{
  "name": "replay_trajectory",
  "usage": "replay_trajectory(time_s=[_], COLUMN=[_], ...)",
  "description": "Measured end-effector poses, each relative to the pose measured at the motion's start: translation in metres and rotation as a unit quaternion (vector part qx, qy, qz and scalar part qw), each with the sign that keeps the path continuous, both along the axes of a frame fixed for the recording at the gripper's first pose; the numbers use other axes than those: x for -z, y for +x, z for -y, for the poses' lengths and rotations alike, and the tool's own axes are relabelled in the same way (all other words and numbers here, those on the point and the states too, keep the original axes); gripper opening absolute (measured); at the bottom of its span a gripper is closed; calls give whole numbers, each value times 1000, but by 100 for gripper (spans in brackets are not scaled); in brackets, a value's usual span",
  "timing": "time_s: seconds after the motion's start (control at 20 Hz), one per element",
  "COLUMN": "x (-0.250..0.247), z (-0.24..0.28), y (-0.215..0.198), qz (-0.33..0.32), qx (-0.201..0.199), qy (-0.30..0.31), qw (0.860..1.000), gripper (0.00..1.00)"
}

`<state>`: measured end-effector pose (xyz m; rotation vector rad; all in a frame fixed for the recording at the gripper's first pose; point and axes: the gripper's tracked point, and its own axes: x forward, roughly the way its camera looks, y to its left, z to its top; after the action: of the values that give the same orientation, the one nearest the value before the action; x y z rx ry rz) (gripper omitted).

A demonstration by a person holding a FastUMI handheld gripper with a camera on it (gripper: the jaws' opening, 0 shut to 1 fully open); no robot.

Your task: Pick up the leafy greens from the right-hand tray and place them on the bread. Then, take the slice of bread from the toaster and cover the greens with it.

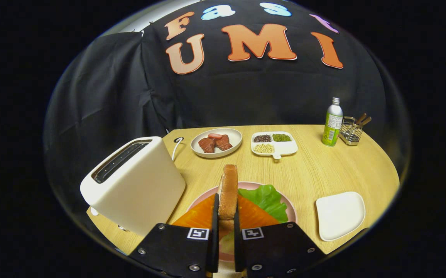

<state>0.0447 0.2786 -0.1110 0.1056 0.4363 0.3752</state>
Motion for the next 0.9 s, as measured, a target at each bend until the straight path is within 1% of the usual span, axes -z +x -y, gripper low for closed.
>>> replay_trajectory(time_s=[0.05, 0.25, 0.35, 0.45, 0.5, 0.6, 0.65, 0.85, 0.9], x=[3, 19, 26, 34, 38, 40, 39, 26, 21], z=[7, 28, 38, 50, 55, 70, 74, 97, 105], y=[1, 6, 7, 10, 12, 15, 15, 18, 19], qz=[-3, -26, -35, -41, -42, -35, -32, -13, -4], qx=[5, 24, 33, 44, 49, 63, 66, 83, 89], qy=[-1, 2, 1, -7, -15, -34, -36, -32, -35], qw=[1000, 999, 999, 998, 998, 997, 997, 996, 995], gripper=[18, 35, 42, 52, 59, 66, 68, 80, 86])
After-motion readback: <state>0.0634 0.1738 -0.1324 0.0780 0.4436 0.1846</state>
